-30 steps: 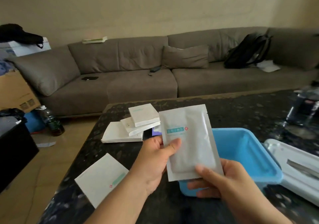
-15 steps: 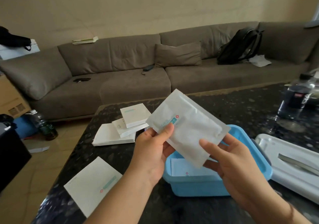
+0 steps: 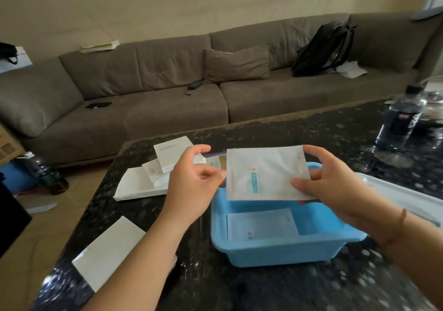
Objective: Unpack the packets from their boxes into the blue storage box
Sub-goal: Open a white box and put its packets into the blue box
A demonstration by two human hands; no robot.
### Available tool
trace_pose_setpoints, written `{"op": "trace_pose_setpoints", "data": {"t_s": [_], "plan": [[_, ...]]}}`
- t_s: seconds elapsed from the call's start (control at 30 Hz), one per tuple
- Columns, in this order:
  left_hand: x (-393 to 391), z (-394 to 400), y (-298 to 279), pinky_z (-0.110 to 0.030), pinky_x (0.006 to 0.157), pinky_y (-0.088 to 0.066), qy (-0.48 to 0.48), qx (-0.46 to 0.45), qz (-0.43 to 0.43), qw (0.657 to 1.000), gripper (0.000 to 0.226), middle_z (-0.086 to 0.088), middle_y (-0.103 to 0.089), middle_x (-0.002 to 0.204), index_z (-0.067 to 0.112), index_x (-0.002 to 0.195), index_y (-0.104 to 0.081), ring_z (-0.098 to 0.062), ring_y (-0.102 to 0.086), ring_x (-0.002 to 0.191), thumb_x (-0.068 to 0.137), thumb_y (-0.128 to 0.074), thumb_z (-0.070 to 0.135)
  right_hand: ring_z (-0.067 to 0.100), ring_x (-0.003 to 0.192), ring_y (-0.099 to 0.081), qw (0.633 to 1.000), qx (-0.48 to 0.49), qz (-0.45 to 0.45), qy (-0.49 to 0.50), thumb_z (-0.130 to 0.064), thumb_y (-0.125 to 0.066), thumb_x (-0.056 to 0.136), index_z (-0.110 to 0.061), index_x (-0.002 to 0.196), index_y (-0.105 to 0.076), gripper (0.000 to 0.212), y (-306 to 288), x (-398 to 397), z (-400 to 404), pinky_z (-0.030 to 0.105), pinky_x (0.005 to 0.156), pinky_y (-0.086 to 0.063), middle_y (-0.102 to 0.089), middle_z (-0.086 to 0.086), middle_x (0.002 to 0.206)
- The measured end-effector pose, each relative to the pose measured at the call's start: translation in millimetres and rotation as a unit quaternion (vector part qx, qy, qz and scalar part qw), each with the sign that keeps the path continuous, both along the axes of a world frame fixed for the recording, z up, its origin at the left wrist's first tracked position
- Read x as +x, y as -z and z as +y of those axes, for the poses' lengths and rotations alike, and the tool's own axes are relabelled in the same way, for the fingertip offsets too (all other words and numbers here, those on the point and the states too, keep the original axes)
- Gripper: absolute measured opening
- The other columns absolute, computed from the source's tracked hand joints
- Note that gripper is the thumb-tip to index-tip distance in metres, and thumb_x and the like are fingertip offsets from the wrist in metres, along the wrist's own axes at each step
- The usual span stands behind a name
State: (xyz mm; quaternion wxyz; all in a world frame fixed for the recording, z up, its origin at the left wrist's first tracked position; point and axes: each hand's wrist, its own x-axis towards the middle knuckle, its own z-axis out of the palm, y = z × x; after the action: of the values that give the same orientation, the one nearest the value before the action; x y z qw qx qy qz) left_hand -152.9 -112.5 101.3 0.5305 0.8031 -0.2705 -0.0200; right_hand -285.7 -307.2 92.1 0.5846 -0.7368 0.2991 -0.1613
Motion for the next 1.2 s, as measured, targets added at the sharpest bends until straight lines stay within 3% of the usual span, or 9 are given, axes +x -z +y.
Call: {"op": "trace_pose_setpoints", "data": {"t_s": [0.2, 0.37, 0.47, 0.6, 0.83, 0.93, 1.07, 1.13, 1.2], "plan": [[1.9, -19.6, 2.6, -0.023, 0.076, -0.056, 0.134, 0.22, -0.143, 0.956, 0.009, 0.014, -0.067, 0.085, 0.027, 0.088, -0.07, 0.0, -0.063, 0.079, 0.086, -0.073, 0.018, 0.029, 0.074, -0.073, 0.991, -0.001, 0.117, -0.065, 0.007, -0.071, 0.081, -0.024, 0.142, -0.035, 0.077, 13.5, -0.8, -5.8, 0.037, 0.055, -0.059, -0.07, 0.018, 0.092], [-0.2, -44.8, 13.5, -0.038, 0.084, -0.056, 0.283, 0.48, -0.169, 0.813, 0.019, 0.003, -0.065, 0.107, 0.025, 0.1, -0.072, -0.018, -0.062, 0.095, 0.086, -0.069, 0.013, 0.031, 0.081, -0.07, 0.971, -0.044, 0.21, -0.106, 0.001, -0.08, 0.073, -0.025, 0.145, -0.03, 0.092, 33.4, 17.5, -2.9, 0.037, 0.058, -0.06, -0.064, 0.017, 0.1], [-3.4, -53.6, 14.0, -0.038, 0.075, -0.055, 0.301, 0.565, -0.204, 0.741, 0.027, -0.004, -0.064, 0.112, 0.023, 0.104, -0.074, -0.027, -0.063, 0.095, 0.087, -0.062, 0.006, 0.022, 0.089, -0.066, 0.928, -0.137, 0.3, -0.176, -0.017, -0.085, 0.07, -0.023, 0.145, -0.028, 0.094, 32.4, 21.6, -2.2, 0.03, 0.064, -0.059, -0.061, 0.004, 0.104], [-10.4, -59.7, 15.5, -0.036, 0.069, -0.046, 0.292, 0.615, -0.227, 0.697, 0.028, -0.004, -0.064, 0.114, 0.02, 0.107, -0.073, -0.026, -0.056, 0.085, 0.089, -0.057, 0.006, 0.017, 0.102, -0.063, 0.826, -0.296, 0.387, -0.284, -0.041, -0.077, 0.077, -0.017, 0.127, -0.053, 0.061, 24.1, 19.4, -2.5, 0.026, 0.088, -0.05, -0.065, -0.002, 0.116], [-12.6, -59.0, 20.7, -0.036, 0.068, -0.042, 0.279, 0.618, -0.252, 0.69, 0.027, -0.004, -0.063, 0.112, 0.021, 0.105, -0.072, -0.023, -0.052, 0.084, 0.09, -0.057, 0.006, 0.013, 0.072, -0.051, 0.748, -0.361, 0.442, -0.338, -0.03, -0.062, 0.09, -0.015, 0.093, -0.064, 0.016, 29.6, 21.4, -5.7, 0.02, 0.064, -0.039, -0.061, -0.002, 0.085], [-11.6, -58.8, 22.5, -0.036, 0.068, -0.043, 0.279, 0.615, -0.26, 0.69, 0.026, -0.004, -0.064, 0.11, 0.022, 0.103, -0.072, -0.024, -0.052, 0.083, 0.089, -0.057, 0.006, 0.009, 0.058, -0.039, 0.746, -0.363, 0.441, -0.342, -0.027, -0.06, 0.09, -0.021, 0.063, -0.044, 0.032, 29.5, 22.5, -5.2, 0.018, 0.052, -0.031, -0.045, -0.006, 0.064], [-12.6, -59.2, 22.9, -0.036, 0.066, -0.043, 0.282, 0.609, -0.277, 0.688, 0.026, -0.005, -0.064, 0.108, 0.021, 0.102, -0.071, -0.024, -0.054, 0.084, 0.089, -0.056, 0.003, 0.014, 0.066, -0.046, 0.735, -0.37, 0.444, -0.356, -0.026, -0.059, 0.089, -0.017, 0.067, -0.051, 0.025, 26.5, 20.8, -4.3, 0.02, 0.056, -0.035, -0.049, -0.006, 0.067], [-10.1, -55.7, 21.3, -0.037, 0.07, -0.047, 0.283, 0.56, -0.283, 0.725, 0.032, -0.005, -0.064, 0.109, 0.021, 0.107, -0.071, -0.024, -0.057, 0.087, 0.089, -0.054, 0.001, 0.017, 0.074, -0.052, 0.741, -0.367, 0.445, -0.345, -0.03, -0.061, 0.089, -0.014, 0.077, -0.061, 0.02, 21.8, 20.1, -1.7, 0.023, 0.063, -0.044, -0.057, -0.004, 0.074], [-2.6, -42.1, 17.0, -0.037, 0.082, -0.052, 0.274, 0.427, -0.277, 0.816, 0.037, 0.001, -0.066, 0.114, 0.025, 0.112, -0.071, -0.021, -0.061, 0.099, 0.09, -0.052, 0.003, 0.019, 0.087, -0.062, 0.751, -0.403, 0.432, -0.295, -0.035, -0.062, 0.09, -0.012, 0.1, -0.067, 0.025, 12.8, 20.3, 1.2, 0.028, 0.079, -0.05, -0.066, 0.001, 0.089]]}}
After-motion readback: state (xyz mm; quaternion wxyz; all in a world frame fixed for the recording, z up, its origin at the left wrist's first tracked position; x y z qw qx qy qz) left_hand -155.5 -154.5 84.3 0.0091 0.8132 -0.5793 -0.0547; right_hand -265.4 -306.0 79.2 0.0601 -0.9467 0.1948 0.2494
